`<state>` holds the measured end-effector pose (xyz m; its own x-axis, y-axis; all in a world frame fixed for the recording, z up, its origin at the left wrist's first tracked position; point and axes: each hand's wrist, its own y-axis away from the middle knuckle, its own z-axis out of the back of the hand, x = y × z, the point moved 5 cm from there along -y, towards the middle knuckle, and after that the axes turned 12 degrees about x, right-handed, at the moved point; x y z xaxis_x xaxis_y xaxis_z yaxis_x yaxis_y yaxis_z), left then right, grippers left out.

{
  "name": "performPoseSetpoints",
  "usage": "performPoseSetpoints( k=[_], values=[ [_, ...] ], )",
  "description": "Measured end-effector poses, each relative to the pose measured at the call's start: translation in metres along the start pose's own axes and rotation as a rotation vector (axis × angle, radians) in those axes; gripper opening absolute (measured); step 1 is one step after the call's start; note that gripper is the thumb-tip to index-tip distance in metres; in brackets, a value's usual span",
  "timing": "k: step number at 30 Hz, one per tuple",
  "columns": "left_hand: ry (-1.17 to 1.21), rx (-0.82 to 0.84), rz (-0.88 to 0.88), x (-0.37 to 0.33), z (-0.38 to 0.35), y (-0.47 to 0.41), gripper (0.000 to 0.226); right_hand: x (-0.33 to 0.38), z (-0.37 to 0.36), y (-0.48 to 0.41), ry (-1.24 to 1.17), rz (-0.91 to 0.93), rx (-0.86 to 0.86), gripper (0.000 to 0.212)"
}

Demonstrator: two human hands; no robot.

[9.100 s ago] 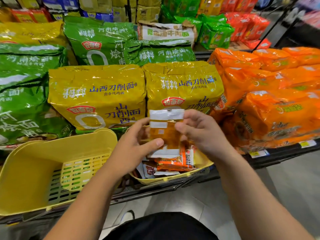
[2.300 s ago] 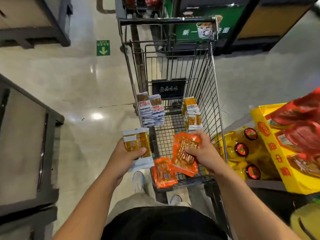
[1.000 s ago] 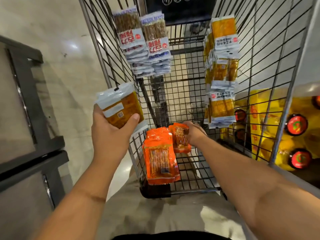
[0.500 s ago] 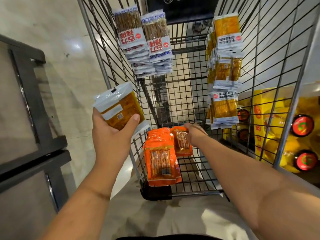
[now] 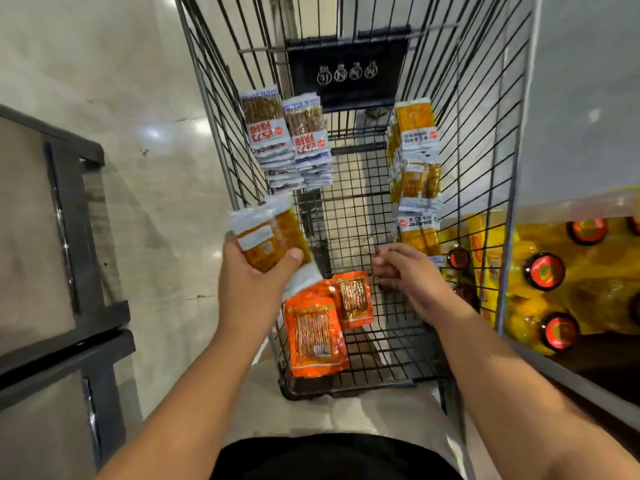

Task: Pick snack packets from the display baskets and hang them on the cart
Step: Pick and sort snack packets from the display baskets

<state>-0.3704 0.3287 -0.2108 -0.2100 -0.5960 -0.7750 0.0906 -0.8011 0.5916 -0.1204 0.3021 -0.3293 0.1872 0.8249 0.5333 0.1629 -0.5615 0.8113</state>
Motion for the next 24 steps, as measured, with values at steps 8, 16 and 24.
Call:
performPoseSetpoints(
  k=[8, 16, 24],
  values=[
    [0.246, 0.319, 0.211, -0.013, -0.069, -0.023, 0.019, 0.034, -0.033, 0.040, -0.200, 0.106, 0.232, 0.045],
    [-0.106, 0.484, 0.192, -0.024, -0.095, -0.046, 0.019, 0.006, -0.016, 0.038, -0.464, 0.092, 0.154, 0.016],
    [-0.576, 0.164, -0.190, -0.040, -0.058, -0.052, 0.021, -0.025, 0.020, 0.023, -0.505, 0.097, -0.254, 0.017]
  ],
)
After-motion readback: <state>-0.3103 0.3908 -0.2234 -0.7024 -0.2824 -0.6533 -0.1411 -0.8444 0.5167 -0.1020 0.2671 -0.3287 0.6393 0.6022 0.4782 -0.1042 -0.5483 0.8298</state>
